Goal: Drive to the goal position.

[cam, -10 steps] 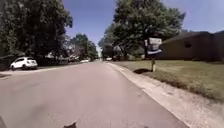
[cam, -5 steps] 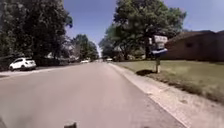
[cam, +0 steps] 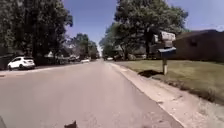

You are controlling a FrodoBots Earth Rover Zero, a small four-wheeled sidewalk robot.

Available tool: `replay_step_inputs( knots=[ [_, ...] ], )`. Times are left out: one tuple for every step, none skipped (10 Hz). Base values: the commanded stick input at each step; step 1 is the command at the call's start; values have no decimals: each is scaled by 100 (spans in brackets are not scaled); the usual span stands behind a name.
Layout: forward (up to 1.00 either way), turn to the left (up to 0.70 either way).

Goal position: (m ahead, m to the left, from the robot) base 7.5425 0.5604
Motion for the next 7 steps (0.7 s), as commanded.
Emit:
replay_step_inputs(
  knots=[
    [70,16],
    [70,9],
    [70,3],
    [70,0],
    [70,0],
    [70,0],
    [70,0]
  ],
)
